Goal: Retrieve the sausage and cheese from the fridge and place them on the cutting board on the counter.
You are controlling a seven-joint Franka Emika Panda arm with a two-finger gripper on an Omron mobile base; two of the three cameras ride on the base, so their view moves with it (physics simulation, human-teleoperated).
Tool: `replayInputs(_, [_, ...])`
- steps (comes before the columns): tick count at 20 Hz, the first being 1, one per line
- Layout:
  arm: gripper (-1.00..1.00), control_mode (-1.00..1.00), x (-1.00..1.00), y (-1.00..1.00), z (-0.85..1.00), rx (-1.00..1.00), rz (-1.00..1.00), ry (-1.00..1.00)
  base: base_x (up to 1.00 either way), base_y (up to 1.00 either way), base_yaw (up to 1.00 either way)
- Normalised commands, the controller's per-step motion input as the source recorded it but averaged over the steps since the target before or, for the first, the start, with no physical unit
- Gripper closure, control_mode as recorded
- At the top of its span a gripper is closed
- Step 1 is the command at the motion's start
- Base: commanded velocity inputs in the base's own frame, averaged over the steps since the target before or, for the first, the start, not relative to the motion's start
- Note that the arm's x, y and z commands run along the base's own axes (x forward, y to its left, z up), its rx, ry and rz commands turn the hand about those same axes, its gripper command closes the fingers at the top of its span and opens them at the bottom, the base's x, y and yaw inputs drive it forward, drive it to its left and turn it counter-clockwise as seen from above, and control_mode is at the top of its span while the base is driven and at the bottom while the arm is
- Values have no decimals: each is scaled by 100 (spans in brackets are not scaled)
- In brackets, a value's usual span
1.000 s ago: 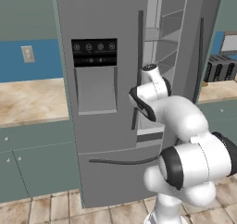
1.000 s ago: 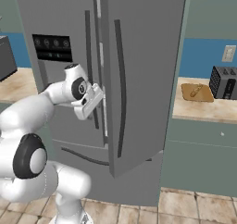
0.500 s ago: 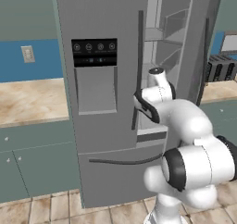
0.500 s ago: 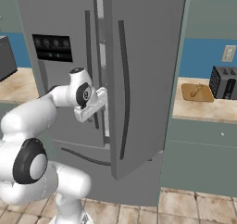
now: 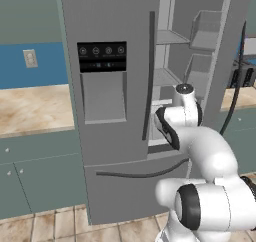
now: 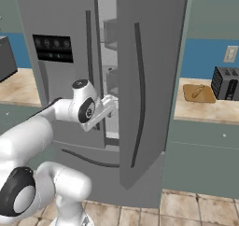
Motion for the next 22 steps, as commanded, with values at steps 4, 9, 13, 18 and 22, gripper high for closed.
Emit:
replayInputs(4, [-100,-100,10,-65,0,11,-24,-1,0,0,0])
replayInputs(9, [-100,-100,5,-69,0,11,-21,-2,0,0,0])
replayInputs(13, [-100,-100,1,-71,0,10,-23,0,0,0,0])
replayInputs(18, [-100,-100,0,-70,0,13,-21,-1,0,0,0])
replayInputs(22, [-100,-100,1,-68,0,17,-19,-2,0,0,0])
